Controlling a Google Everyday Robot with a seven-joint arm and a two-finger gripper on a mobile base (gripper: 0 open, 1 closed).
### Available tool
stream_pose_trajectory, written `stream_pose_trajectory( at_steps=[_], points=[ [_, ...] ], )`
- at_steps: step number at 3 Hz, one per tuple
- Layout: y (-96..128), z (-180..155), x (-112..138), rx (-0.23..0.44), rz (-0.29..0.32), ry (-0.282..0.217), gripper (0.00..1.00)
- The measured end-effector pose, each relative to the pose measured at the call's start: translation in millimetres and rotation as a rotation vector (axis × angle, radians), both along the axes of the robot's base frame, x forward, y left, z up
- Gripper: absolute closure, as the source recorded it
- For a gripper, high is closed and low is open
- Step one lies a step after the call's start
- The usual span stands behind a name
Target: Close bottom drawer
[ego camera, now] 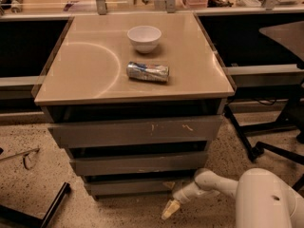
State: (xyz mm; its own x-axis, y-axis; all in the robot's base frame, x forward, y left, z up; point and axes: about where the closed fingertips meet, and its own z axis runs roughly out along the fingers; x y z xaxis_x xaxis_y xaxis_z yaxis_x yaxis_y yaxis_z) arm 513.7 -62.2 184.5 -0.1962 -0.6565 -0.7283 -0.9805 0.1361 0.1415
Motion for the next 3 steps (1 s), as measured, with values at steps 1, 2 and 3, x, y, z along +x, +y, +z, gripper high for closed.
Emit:
stream_pose_trajectory(
  at_steps=[1, 2, 3],
  points=[
    [0.0, 0.0, 0.0, 0.0, 0.0, 0.0, 0.0],
    [-4.8, 2.1, -13.1, -0.004, -0.028, 0.0, 0.0],
    [-23.2, 19.0, -35.0, -0.014, -0.103, -0.025, 0.0]
  ],
)
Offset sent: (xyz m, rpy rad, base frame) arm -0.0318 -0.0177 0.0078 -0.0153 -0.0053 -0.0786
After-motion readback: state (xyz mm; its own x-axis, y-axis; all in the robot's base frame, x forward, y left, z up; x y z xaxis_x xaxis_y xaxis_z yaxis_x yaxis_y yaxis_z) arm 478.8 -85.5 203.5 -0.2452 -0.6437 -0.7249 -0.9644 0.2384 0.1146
